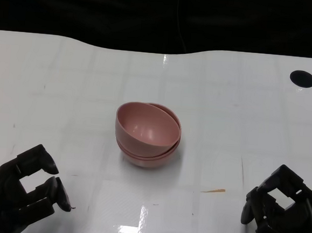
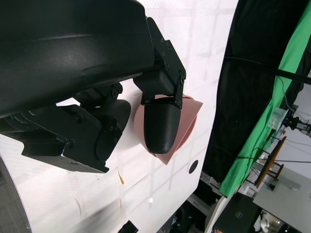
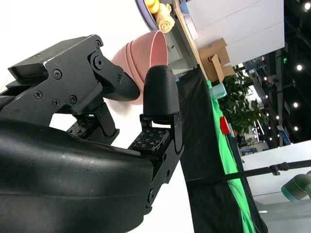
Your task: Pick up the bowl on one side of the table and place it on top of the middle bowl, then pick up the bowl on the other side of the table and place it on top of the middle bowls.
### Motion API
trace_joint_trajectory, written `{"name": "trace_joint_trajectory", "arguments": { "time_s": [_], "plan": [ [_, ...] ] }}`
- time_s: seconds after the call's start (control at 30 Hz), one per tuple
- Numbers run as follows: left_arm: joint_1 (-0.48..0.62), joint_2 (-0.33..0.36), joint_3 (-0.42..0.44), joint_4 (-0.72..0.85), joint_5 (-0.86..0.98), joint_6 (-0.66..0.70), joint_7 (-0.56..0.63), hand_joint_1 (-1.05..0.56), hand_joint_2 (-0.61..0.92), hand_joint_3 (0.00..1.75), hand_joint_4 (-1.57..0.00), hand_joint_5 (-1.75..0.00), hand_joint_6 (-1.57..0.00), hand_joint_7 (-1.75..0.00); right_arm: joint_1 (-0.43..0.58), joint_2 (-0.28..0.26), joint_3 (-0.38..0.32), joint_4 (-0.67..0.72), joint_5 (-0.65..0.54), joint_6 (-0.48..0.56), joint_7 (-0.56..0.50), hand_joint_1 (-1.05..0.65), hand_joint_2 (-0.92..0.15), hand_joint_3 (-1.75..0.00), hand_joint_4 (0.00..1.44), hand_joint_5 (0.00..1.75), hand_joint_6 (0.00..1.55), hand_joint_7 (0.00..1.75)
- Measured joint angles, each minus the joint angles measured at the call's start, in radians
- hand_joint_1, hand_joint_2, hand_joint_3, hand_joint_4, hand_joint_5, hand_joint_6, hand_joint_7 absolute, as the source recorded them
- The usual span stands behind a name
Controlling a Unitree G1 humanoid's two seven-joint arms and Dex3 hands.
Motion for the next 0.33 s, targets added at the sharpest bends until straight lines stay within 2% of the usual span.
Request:
{"name": "trace_joint_trajectory", "arguments": {
  "time_s": [0.33],
  "plan": [
    [-0.004,0.0,0.0,0.023,0.004,-0.018,-0.008,0.13,0.87,1.35,-0.9,-1.75,-0.69,-1.75,-0.004,0.012,-0.019,0.003,-0.023,-0.005,0.009,-0.05,-0.59,-1.1,0.84,1.75,0.71,1.55]
  ]
}}
